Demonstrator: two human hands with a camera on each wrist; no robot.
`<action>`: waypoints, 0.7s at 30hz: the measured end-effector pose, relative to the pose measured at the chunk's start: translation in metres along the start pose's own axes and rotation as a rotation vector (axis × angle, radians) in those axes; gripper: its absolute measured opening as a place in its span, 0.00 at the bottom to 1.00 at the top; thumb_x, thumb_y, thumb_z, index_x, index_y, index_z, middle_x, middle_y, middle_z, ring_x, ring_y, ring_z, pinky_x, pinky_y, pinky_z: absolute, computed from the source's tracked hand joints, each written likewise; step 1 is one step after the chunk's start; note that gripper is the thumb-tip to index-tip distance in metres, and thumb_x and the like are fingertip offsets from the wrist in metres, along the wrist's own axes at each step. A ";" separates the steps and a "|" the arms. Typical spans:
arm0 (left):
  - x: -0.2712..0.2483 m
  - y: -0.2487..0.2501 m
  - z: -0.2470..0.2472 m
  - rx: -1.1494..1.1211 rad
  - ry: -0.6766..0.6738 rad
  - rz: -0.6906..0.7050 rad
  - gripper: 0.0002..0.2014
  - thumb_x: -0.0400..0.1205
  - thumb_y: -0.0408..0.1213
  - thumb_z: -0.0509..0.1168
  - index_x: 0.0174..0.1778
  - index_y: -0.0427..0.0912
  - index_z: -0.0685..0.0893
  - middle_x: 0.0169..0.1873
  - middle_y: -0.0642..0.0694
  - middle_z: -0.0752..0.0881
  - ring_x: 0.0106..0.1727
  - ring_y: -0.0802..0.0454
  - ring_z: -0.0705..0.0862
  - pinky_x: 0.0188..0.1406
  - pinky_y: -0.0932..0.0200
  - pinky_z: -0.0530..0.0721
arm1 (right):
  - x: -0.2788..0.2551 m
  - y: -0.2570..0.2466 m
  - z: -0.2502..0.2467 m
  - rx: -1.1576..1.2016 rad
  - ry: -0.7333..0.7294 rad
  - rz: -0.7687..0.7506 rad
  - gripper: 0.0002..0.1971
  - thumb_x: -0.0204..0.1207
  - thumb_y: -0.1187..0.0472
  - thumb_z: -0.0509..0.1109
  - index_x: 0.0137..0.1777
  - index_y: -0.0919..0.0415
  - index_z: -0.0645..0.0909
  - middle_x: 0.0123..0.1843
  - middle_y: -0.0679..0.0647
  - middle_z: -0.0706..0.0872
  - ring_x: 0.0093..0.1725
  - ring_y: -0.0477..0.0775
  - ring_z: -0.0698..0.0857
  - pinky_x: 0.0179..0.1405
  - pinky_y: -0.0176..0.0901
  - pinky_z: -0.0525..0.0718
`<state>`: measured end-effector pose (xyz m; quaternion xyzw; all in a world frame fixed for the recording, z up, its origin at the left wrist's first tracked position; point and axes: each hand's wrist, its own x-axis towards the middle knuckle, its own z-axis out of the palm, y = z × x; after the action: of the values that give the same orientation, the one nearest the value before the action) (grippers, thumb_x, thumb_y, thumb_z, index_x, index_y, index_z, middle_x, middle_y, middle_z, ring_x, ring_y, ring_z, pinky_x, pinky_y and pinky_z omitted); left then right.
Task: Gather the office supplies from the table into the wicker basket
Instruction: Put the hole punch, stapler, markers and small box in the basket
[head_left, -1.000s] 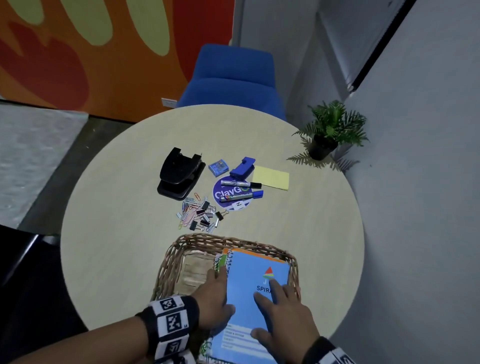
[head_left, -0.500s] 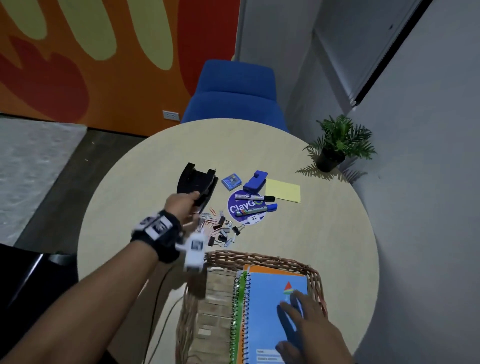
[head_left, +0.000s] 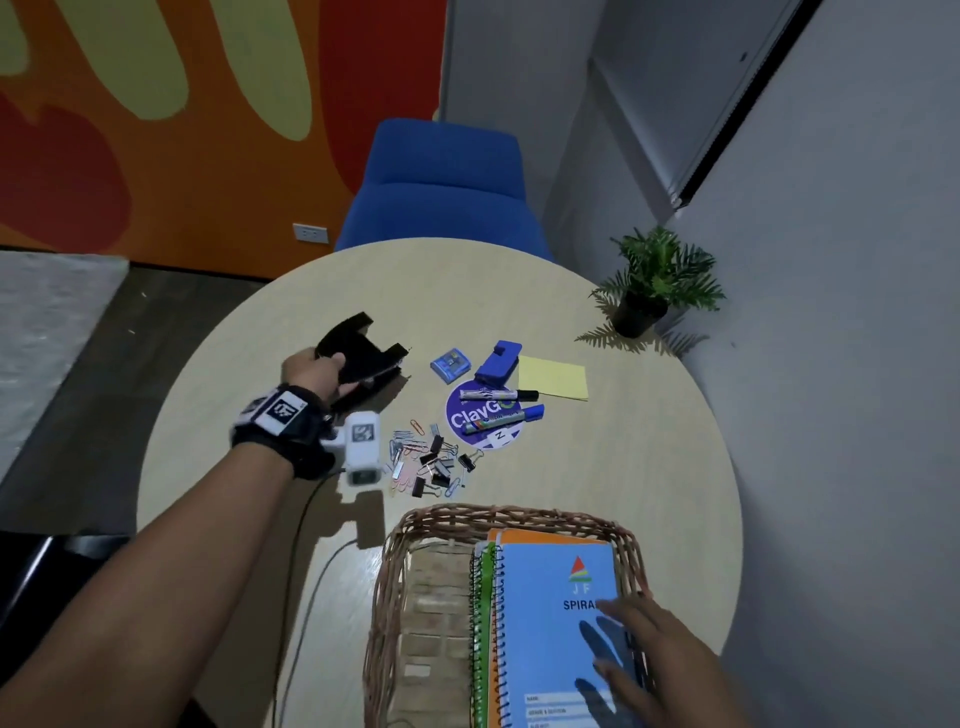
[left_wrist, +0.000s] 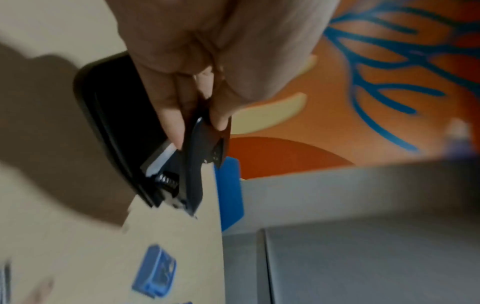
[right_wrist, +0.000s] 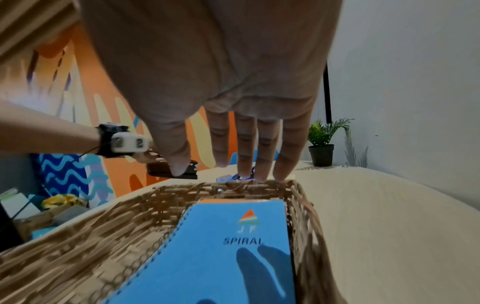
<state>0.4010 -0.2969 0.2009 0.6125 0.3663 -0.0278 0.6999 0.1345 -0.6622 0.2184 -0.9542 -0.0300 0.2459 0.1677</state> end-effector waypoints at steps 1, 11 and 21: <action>-0.011 0.009 -0.009 0.048 0.015 0.075 0.14 0.83 0.25 0.60 0.65 0.32 0.78 0.56 0.34 0.83 0.51 0.41 0.83 0.42 0.55 0.88 | 0.002 -0.002 -0.007 -0.004 0.021 0.016 0.26 0.63 0.25 0.56 0.63 0.25 0.71 0.66 0.30 0.75 0.67 0.42 0.80 0.56 0.37 0.82; -0.196 -0.008 -0.079 0.440 -0.450 0.266 0.08 0.83 0.27 0.61 0.45 0.37 0.86 0.31 0.45 0.91 0.33 0.56 0.89 0.31 0.67 0.86 | 0.137 0.011 -0.090 0.231 0.268 -0.190 0.15 0.73 0.58 0.75 0.59 0.58 0.83 0.46 0.54 0.89 0.44 0.53 0.88 0.46 0.46 0.86; -0.269 -0.118 -0.068 0.648 -0.470 0.200 0.12 0.82 0.30 0.64 0.54 0.49 0.86 0.42 0.51 0.92 0.45 0.58 0.90 0.44 0.64 0.85 | 0.355 -0.021 -0.126 0.559 0.038 0.106 0.22 0.71 0.60 0.76 0.64 0.65 0.77 0.40 0.62 0.85 0.36 0.58 0.83 0.45 0.53 0.85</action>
<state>0.1145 -0.3768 0.2510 0.8107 0.1076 -0.2126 0.5347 0.5069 -0.6315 0.1665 -0.8756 0.0918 0.2352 0.4118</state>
